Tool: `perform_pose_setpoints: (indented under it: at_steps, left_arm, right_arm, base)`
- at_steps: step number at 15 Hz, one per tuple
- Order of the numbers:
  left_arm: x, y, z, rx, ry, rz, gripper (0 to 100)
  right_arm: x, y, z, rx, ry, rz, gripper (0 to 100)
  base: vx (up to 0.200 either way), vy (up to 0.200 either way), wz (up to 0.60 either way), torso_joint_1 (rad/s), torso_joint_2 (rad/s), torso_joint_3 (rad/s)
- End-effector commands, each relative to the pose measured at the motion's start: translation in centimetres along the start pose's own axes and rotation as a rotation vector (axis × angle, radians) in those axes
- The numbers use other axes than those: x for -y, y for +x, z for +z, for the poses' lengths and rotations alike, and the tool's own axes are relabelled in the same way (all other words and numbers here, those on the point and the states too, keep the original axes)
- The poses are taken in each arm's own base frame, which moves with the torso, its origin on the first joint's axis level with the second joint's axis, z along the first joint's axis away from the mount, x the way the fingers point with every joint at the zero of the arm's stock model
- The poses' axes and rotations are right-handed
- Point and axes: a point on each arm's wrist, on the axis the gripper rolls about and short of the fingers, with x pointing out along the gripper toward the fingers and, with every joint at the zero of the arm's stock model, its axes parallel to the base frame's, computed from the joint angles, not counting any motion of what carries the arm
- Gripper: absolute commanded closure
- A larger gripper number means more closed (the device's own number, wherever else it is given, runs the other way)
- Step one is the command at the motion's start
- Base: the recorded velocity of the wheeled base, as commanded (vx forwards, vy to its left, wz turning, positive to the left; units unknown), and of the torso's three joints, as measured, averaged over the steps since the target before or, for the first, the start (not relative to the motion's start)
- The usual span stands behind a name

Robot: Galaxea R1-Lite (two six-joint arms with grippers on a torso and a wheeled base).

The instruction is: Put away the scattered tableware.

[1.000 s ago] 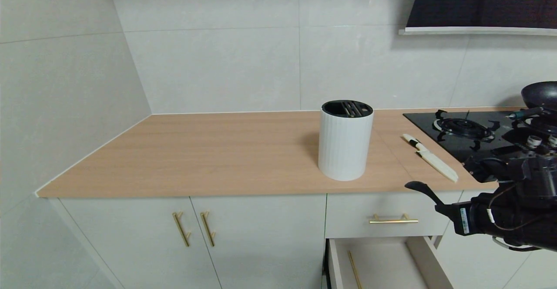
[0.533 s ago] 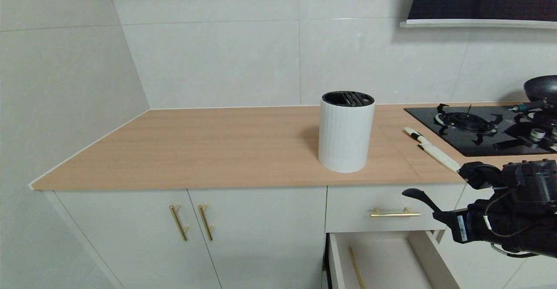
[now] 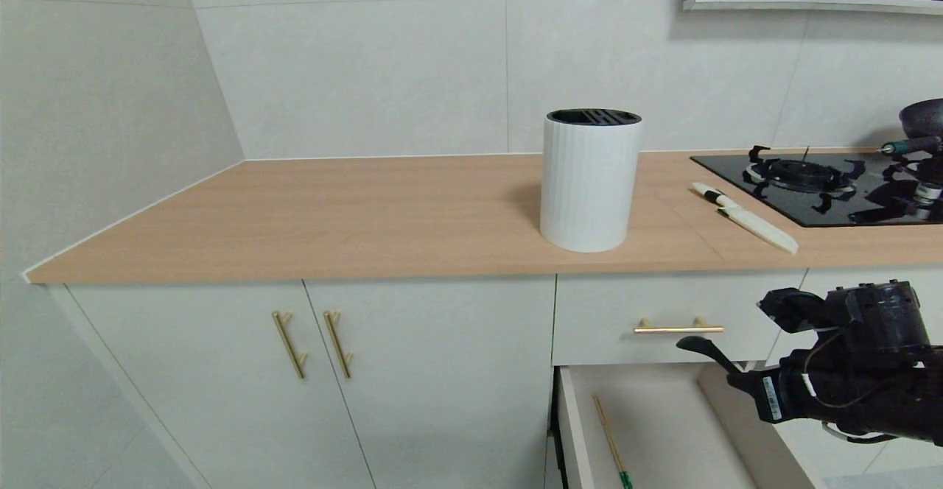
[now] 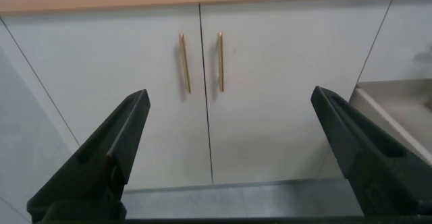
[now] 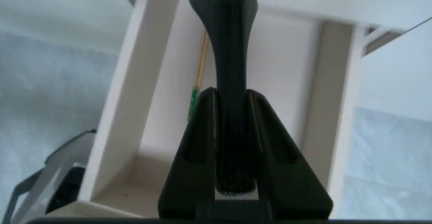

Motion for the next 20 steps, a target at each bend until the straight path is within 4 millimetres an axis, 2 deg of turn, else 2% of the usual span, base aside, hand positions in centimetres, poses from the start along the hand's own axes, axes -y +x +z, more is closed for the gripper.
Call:
perform_pose_setpoints:
  at_steps: [1,12,17,20]
  left_arm:
    - [0.0,0.0,0.0,0.0,0.0,0.0,0]
    - [0.0,0.0,0.0,0.0,0.0,0.0,0]
    - [0.0,0.0,0.0,0.0,0.0,0.0,0]
    - [0.0,0.0,0.0,0.0,0.0,0.0,0]
  right_arm:
    - [0.0,0.7,-0.4,-0.03,0.0,0.001,100]
    - [0.1,1.6,-0.8,-0.055,-0.004,0.0,100]
    - [0.1,1.7,-0.9,-0.062,-0.005,0.001,100]
    - [-0.2,3.4,-1.3,-0.063,-0.016,-0.017,100]
  base:
    - [0.0,0.0,0.0,-0.178,0.49,0.286]
    - [0.0,0.0,0.0,-0.154,0.46,0.302]
    - [0.0,0.0,0.0,-0.023,0.09,0.064]
    - [0.0,0.0,0.0,0.0,0.0,0.0]
